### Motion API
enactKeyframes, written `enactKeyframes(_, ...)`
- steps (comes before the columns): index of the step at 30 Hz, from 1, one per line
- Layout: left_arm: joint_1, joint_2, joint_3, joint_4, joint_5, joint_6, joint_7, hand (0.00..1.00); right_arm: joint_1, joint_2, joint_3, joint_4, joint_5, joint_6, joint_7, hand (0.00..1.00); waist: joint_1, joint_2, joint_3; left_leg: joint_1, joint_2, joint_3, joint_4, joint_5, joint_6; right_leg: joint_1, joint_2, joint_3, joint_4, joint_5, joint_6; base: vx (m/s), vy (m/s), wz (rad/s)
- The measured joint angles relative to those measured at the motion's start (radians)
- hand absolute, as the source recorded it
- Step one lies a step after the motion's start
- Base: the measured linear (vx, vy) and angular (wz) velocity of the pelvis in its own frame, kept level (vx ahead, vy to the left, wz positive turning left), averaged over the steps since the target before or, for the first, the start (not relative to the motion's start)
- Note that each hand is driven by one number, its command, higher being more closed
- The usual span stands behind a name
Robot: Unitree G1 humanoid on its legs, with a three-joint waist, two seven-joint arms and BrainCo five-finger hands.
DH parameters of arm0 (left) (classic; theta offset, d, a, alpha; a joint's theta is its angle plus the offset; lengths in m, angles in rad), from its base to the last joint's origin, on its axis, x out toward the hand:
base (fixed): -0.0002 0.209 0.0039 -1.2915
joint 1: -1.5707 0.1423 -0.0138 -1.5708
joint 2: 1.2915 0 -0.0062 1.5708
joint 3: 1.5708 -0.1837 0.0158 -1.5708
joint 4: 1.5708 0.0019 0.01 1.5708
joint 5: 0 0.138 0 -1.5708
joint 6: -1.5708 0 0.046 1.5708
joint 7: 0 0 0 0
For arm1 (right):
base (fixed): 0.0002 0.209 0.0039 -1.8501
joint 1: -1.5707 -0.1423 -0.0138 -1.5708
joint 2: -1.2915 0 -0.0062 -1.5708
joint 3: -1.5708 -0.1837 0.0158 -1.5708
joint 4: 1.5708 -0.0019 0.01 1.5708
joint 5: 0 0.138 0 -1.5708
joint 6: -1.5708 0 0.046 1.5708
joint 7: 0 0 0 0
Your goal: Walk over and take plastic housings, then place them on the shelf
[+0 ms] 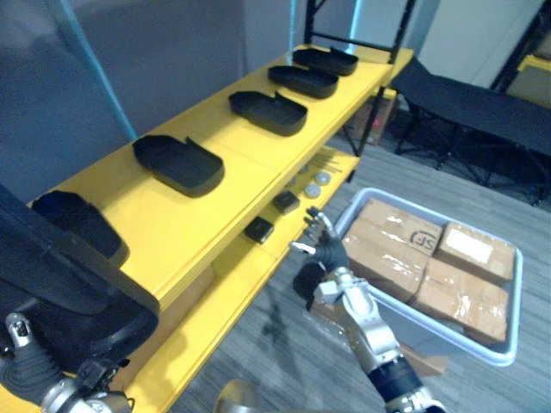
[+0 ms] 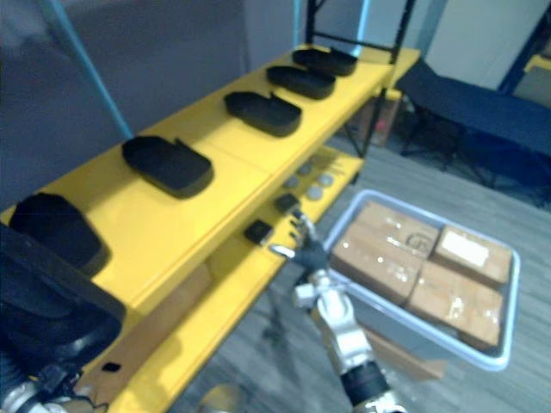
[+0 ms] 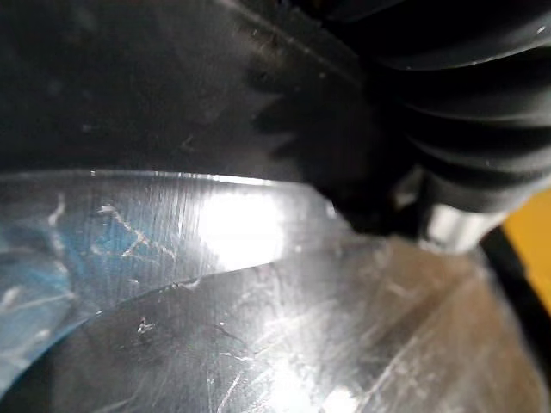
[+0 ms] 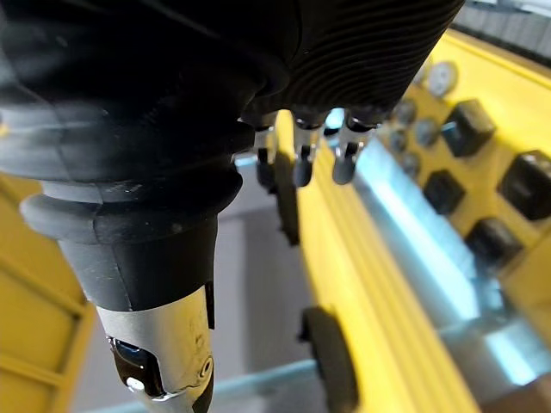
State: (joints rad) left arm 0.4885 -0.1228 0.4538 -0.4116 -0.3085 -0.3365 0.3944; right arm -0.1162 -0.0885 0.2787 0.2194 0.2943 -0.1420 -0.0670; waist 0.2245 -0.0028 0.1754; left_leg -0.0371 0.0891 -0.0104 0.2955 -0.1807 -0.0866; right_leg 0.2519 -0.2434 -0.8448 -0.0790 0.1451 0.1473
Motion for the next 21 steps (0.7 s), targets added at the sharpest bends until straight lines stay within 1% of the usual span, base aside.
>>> enactKeyframes(1,0.002,-0.003,0.000,0.000,-0.010,-0.002,-0.012,1.00,0.019,-0.003,0.000,0.000,-0.023,0.000,0.000,0.00,0.007,-0.003,0.001,0.002,-0.002,-0.006,0.000,-0.001,0.001,0.007,-0.004,-0.008,0.009,-0.006,0.003,0.02,0.071,0.37)
enactKeyframes(2,0.013,-0.005,0.000,0.000,-0.031,-0.004,-0.018,1.00,0.034,-0.007,0.003,0.000,-0.052,0.000,0.000,0.00,0.019,-0.004,0.003,0.001,-0.005,-0.010,-0.005,-0.006,0.009,0.006,-0.012,-0.011,0.027,-0.024,0.009,0.03,0.089,0.31)
enactKeyframes(4,0.025,-0.006,-0.005,0.000,-0.040,-0.006,-0.024,1.00,0.034,-0.006,0.010,-0.001,-0.079,-0.002,0.003,0.00,0.022,-0.010,0.005,-0.001,-0.004,-0.006,-0.014,-0.006,0.010,-0.002,-0.025,-0.018,0.059,-0.042,0.009,0.04,0.105,0.21)
enactKeyframes(6,0.023,-0.001,-0.028,0.000,-0.035,-0.032,-0.054,1.00,0.032,-0.011,0.009,-0.002,-0.085,-0.011,0.012,0.00,0.022,-0.015,0.006,-0.004,-0.008,-0.007,-0.022,-0.001,0.013,-0.027,-0.053,-0.006,0.130,-0.082,0.012,0.03,0.082,0.12)
enactKeyframes(7,0.020,0.002,-0.039,-0.003,-0.034,-0.039,-0.063,1.00,0.032,-0.015,0.007,-0.004,-0.087,-0.013,0.017,0.00,0.019,-0.016,0.007,-0.008,-0.010,-0.012,-0.024,0.002,0.012,-0.034,-0.060,0.003,0.149,-0.094,0.010,0.05,0.088,0.35)
enactKeyframes(8,0.005,0.015,-0.058,-0.008,-0.027,-0.052,-0.096,1.00,0.034,-0.025,-0.003,-0.010,-0.105,-0.029,0.027,0.00,0.003,-0.021,0.005,-0.031,-0.022,-0.043,-0.023,0.019,0.004,-0.055,-0.072,0.034,0.193,-0.128,0.007,0.05,0.077,0.70)
enactKeyframes(9,-0.021,0.040,-0.090,-0.010,-0.025,-0.060,-0.120,1.00,0.038,-0.035,-0.022,-0.014,-0.117,-0.048,0.031,0.00,-0.019,-0.031,0.008,-0.054,-0.037,-0.076,-0.024,0.032,0.004,-0.075,-0.079,0.092,0.228,-0.163,-0.011,0.05,0.083,1.20)
enactKeyframes(10,-0.072,0.080,-0.133,-0.011,-0.017,-0.070,-0.166,1.00,0.038,-0.055,-0.056,-0.015,-0.130,-0.071,0.031,0.00,-0.039,-0.047,0.016,-0.074,-0.059,-0.122,-0.023,0.051,-0.002,-0.103,-0.092,0.173,0.284,-0.208,-0.021,0.03,0.050,1.19)
enactKeyframes(11,-0.114,0.105,-0.156,-0.012,-0.001,-0.079,-0.198,1.00,0.035,-0.070,-0.081,-0.016,-0.138,-0.088,0.031,0.00,-0.043,-0.046,0.031,-0.085,-0.069,-0.146,-0.024,0.066,-0.008,-0.121,-0.104,0.212,0.327,-0.231,-0.020,0.01,0.038,1.01)
enactKeyframes(12,-0.149,0.125,-0.170,-0.017,0.004,-0.087,-0.224,1.00,0.028,-0.084,-0.103,-0.016,-0.145,-0.101,0.030,0.00,-0.046,-0.043,0.042,-0.098,-0.075,-0.160,-0.024,0.074,-0.012,-0.140,-0.115,0.229,0.361,-0.250,-0.013,-0.01,0.003,0.53)
enactKeyframes(13,-0.187,0.141,-0.183,-0.023,0.003,-0.115,-0.253,1.00,0.010,-0.103,-0.123,-0.015,-0.156,-0.127,0.028,0.00,-0.046,-0.036,0.063,-0.107,-0.079,-0.165,-0.024,0.082,-0.018,-0.161,-0.127,0.232,0.392,-0.274,0.008,-0.08,-0.057,0.24)
enactKeyframes(14,-0.204,0.146,-0.189,-0.026,0.002,-0.128,-0.261,1.00,-0.005,-0.115,-0.133,-0.015,-0.166,-0.140,0.028,0.00,-0.047,-0.026,0.081,-0.107,-0.078,-0.165,-0.024,0.085,-0.021,-0.165,-0.129,0.235,0.402,-0.281,0.018,-0.12,-0.081,-0.01)
enactKeyframes(15,-0.231,0.149,-0.195,-0.030,0.003,-0.151,-0.270,1.00,-0.035,-0.136,-0.150,-0.016,-0.186,-0.167,0.032,0.00,-0.049,-0.005,0.110,-0.108,-0.074,-0.164,-0.026,0.093,-0.026,-0.175,-0.130,0.243,0.417,-0.293,0.032,-0.17,-0.107,-0.15)
enactKeyframes(16,-0.250,0.151,-0.198,-0.034,0.003,-0.164,-0.272,1.00,-0.067,-0.156,-0.164,-0.016,-0.206,-0.190,0.038,0.00,-0.053,0.010,0.130,-0.113,-0.068,-0.157,-0.038,0.108,-0.031,-0.202,-0.137,0.251,0.445,-0.310,0.031,-0.12,-0.073,-0.14)
enactKeyframes(17,-0.260,0.152,-0.201,-0.035,0.002,-0.167,-0.273,1.00,-0.079,-0.165,-0.171,-0.016,-0.214,-0.203,0.044,0.00,-0.058,0.015,0.138,-0.117,-0.065,-0.156,-0.047,0.117,-0.032,-0.218,-0.140,0.256,0.463,-0.317,0.027,-0.14,-0.080,-0.07)
enactKeyframes(18,-0.275,0.155,-0.201,-0.040,0.002,-0.174,-0.274,1.00,-0.104,-0.175,-0.178,-0.017,-0.230,-0.215,0.051,0.00,-0.071,0.019,0.157,-0.121,-0.064,-0.157,-0.062,0.133,-0.035,-0.245,-0.152,0.262,0.502,-0.337,0.023,-0.13,-0.086,-0.04)
enactKeyframes(19,-0.288,0.155,-0.203,-0.040,0.002,-0.177,-0.278,1.00,-0.116,-0.177,-0.183,-0.017,-0.235,-0.227,0.064,0.00,-0.075,0.019,0.174,-0.120,-0.062,-0.154,-0.069,0.141,-0.042,-0.269,-0.162,0.275,0.542,-0.357,0.016,-0.14,-0.089,-0.04)
enactKeyframes(21,-0.297,0.155,-0.206,-0.040,0.002,-0.177,-0.282,1.00,-0.116,-0.177,-0.181,-0.018,-0.254,-0.240,0.078,0.00,-0.081,0.017,0.187,-0.118,-0.056,-0.155,-0.076,0.147,-0.051,-0.289,-0.169,0.278,0.583,-0.378,0.006,-0.10,-0.085,-0.05)
